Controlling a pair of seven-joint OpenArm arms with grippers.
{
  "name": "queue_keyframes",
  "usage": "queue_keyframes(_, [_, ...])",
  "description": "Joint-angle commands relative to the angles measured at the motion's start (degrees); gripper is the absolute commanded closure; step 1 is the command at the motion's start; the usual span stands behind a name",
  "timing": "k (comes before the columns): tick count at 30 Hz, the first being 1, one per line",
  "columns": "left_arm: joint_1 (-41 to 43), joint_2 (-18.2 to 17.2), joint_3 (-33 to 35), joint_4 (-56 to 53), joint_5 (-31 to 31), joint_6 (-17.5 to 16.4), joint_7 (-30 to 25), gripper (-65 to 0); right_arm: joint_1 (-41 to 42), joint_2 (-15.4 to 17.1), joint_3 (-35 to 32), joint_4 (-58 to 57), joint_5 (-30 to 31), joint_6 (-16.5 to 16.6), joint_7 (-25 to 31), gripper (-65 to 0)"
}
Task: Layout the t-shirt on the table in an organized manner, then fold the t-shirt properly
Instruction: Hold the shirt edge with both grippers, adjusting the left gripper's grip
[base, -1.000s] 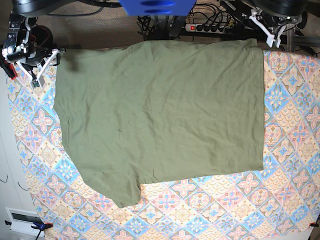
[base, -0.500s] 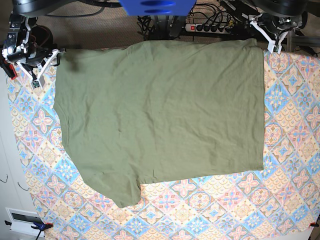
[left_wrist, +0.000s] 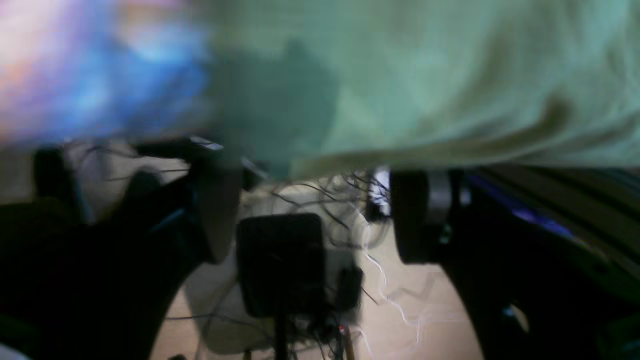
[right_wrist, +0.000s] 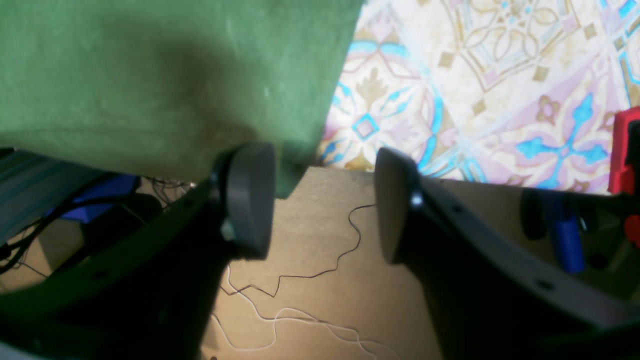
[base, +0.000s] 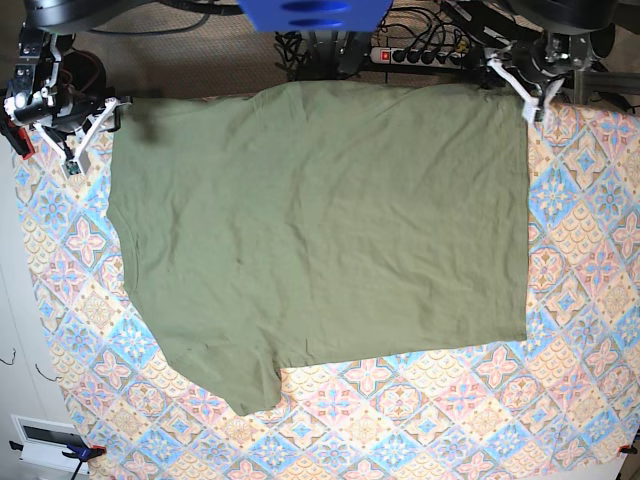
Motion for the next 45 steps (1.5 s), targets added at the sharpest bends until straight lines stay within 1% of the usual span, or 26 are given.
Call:
queue_keyframes(1, [-0.7, -0.9, 0.2, -1.5, -0.3, 0.0, -0.7, -45.2, 0.0, 1.1, 0.5, 0.8, 0.2, -0.1, 0.5, -30.7])
queue_keyframes(3, [-2.5, -0.9, 1.4, -4.8, -0.4, 0.0, -0.7, -45.2, 0.0, 1.1, 0.5, 0.8, 0.2, -0.1, 0.5, -30.7])
queue_keyframes(8, [-3.1, -0.9, 2.6, -5.1, -0.5, 0.0, -0.8, -44.3, 0.0, 1.1, 0.5, 0.9, 0.2, -0.1, 0.5, -30.7])
queue_keyframes(9, [-3.1, -0.9, 2.6, -5.0, -0.5, 0.0, -0.8, -41.8, 0.0, 1.1, 0.5, 0.9, 0.2, -0.1, 0.5, -30.7])
queue_keyframes(10, [-3.1, -0.9, 2.6, -4.9, -0.5, -0.1, -0.8, -37.7, 0.0, 1.1, 0.5, 0.9, 0.2, -0.1, 0.5, -30.7])
queue_keyframes(11, [-3.1, -0.9, 2.6, -4.9, -0.5, -0.1, -0.8, -31.9, 0.0, 1.1, 0.5, 0.9, 0.2, -0.1, 0.5, -30.7])
queue_keyframes(13, [-3.0, -0.9, 2.6, -4.9, -0.6, -0.1, -0.8, -23.1, 0.0, 1.1, 0.5, 0.9, 0.2, -0.1, 0.5, -30.7])
queue_keyframes(14, [-2.9, -0.9, 2.6, -4.9, -0.6, -0.2, -0.8, -20.4, 0.0, 1.1, 0.5, 0.9, 0.2, -0.1, 0.5, -30.7])
queue_keyframes(16, [-1.4, -1.1, 2.5, -4.8, -0.7, -0.2, -1.0, -19.3, 0.0, 1.1, 0.6, 0.9, 0.2, -0.1, 0.5, -30.7])
queue_keyframes(17, [-0.6, -1.2, 2.5, -4.7, -0.8, -0.2, -2.4, -18.8, 0.0, 1.1, 0.6, 0.9, 0.2, -0.1, 0.5, -30.7])
queue_keyframes(18, [0.4, -1.2, 2.3, -3.9, -0.6, -0.2, -4.6, -16.5, 0.0, 1.1, 0.6, 0.9, 0.2, -0.1, 0.5, -30.7])
queue_keyframes(19, [1.6, -1.2, 2.2, -3.3, -0.5, -0.2, -6.7, -12.3, 0.0, 1.1, 0.6, 0.9, 0.2, -0.1, 0.5, -30.7])
queue_keyframes(21, [3.8, -1.6, 2.2, -2.3, -0.5, -0.1, -9.0, 0.0, 0.0, 1.1, 0.6, 0.9, 0.2, -0.1, 0.5, -30.7])
queue_keyframes(23, [4.8, -2.6, 2.3, -2.2, -0.5, 0.0, -9.1, 0.0, 0.0, 1.1, 0.6, 0.9, 0.2, -0.1, 0.5, -30.7])
queue_keyframes(29, [7.0, -2.8, 1.8, -0.4, -0.7, 0.0, -9.6, 0.0, 0.0, 1.1, 0.6, 0.9, 0.2, -0.1, 0.5, -30.7])
queue_keyframes(37, [11.4, -2.8, -3.7, 9.9, -0.7, -0.1, -9.4, 0.0, 0.0, 1.1, 0.7, 1.0, 0.2, -0.1, 0.5, -30.7])
queue_keyframes(41, [12.5, -2.8, -6.7, 12.9, -1.0, -0.1, -9.1, 0.0, 0.0, 1.1, 0.9, 1.0, 0.2, -0.1, 0.5, -30.6])
queue_keyframes(45, [12.8, -2.8, -7.5, 14.1, -1.0, -0.1, -9.1, 0.0, -0.1, 1.1, 1.0, 1.0, 0.2, -0.1, 0.5, -30.6])
